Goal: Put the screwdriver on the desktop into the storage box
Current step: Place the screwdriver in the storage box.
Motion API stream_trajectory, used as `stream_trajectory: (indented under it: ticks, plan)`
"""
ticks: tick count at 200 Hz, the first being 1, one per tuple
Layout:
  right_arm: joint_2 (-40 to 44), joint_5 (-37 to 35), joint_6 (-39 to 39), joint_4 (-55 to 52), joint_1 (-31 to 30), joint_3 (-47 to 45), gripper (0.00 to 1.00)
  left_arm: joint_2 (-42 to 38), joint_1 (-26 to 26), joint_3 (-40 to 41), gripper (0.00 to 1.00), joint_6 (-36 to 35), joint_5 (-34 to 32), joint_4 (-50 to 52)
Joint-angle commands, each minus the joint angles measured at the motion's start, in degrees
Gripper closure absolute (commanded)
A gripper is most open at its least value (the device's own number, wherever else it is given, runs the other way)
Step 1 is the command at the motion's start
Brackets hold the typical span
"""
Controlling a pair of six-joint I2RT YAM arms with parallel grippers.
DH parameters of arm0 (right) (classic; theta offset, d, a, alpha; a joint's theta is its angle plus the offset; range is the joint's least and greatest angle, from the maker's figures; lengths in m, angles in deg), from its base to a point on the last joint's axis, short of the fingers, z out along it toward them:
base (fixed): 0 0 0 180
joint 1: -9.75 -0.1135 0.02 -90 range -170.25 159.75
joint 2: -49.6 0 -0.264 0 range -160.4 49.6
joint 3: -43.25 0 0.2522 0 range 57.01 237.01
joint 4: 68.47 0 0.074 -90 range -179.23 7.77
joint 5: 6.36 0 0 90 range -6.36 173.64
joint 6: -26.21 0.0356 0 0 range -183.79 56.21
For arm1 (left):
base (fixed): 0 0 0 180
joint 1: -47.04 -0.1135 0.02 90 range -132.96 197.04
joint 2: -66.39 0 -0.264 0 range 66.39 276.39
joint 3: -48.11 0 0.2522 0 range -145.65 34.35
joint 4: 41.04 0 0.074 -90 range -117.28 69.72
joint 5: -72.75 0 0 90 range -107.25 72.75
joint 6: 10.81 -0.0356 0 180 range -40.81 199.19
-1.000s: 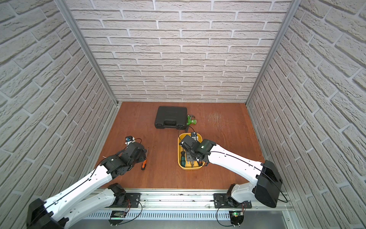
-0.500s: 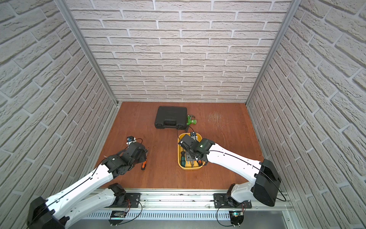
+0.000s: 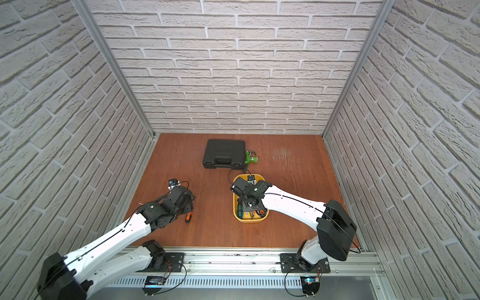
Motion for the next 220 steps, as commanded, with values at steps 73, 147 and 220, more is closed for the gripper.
stream_trajectory:
  ticks: [73,147,220]
  plan:
    - [-2.09,-1.38,-0.03,3.13,1.2,-3.62,0.98,-0.02,-0.09,0.68,0.37,0.25,0.78,-1.78]
    - [-3.22,-1.87,0.22,3.61,1.22,-4.07,0.98,-0.34,-0.09,1.06,0.37,0.33,0.87,-1.65]
    - [-4.8,-2.48,0.31,4.63,1.34,-4.69,0.98,-0.68,-0.1,1.23,0.37,0.33,1.44,-1.95]
